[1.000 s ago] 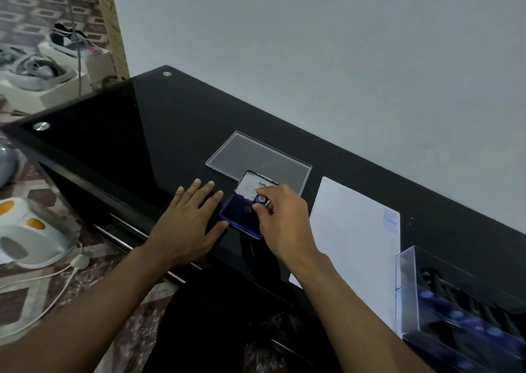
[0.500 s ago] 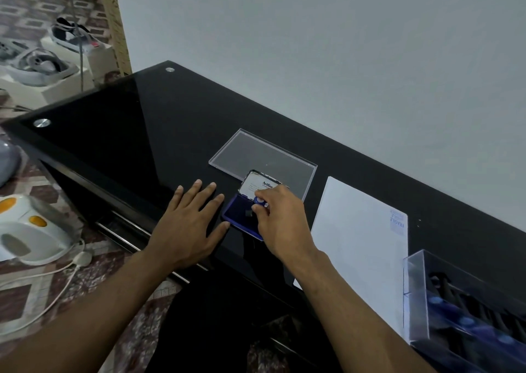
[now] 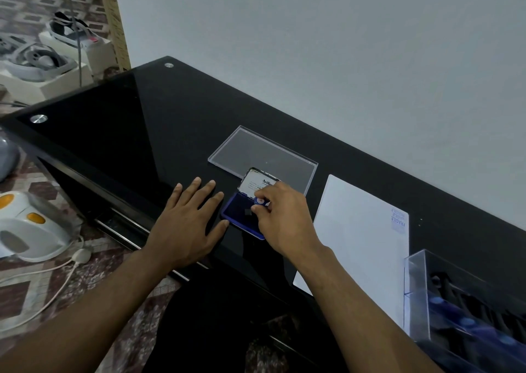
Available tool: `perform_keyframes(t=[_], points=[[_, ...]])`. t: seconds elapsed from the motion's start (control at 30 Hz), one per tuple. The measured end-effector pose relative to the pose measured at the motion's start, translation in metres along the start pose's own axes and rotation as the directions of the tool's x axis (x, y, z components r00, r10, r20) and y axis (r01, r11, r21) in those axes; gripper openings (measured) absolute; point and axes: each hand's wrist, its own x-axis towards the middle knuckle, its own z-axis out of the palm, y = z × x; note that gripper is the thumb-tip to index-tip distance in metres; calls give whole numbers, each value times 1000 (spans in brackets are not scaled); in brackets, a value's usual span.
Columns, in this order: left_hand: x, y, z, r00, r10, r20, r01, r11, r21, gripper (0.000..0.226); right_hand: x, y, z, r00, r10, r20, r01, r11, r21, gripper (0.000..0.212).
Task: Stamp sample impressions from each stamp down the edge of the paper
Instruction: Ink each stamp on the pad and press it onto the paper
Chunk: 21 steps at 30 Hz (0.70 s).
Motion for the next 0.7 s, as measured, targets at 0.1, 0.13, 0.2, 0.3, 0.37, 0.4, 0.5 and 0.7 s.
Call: perform_keyframes(t=[0.1,0.13,0.2,0.3,0.37,0.4,0.5,0.7], points=[[1,1,0,1000,0,-3,0,1000,8,78,1,-3,-6,1000,-6,15,6,1000,-7,25],[1,1,0,1000,1,-2,-1,1000,6,79,1,-4,-7,1000,-11,29,11,1000,-11,26],[1,0,0,1000,4,-5,-4,1000,0,79,1,-5,-9,999,-8,52,9,1000,-15,26],[-1,0,0,1000,4,-8,-4,1000,7,78,2,-4,-9,999,4,43,-4,1000,-9,23],[-1,1,0,1000,3,-8,-3,1000,9,78,3,-5,-8,1000,11,29,-11,1000,-7,24],[-1,1,0,1000,3,-8,-3,1000,7,78,3,-5,-7,999,13,29,-13,1000,-7,24],[-1,1,-1,1000,4,-14,-4,1000,1,78,3,-6,-6,999,17,40,-17,1000,-17,25],[-1,0,0,1000,3,-4,-3,1000,-1,76,8,-6,-6,996,50,80,-50,999,-4,23]])
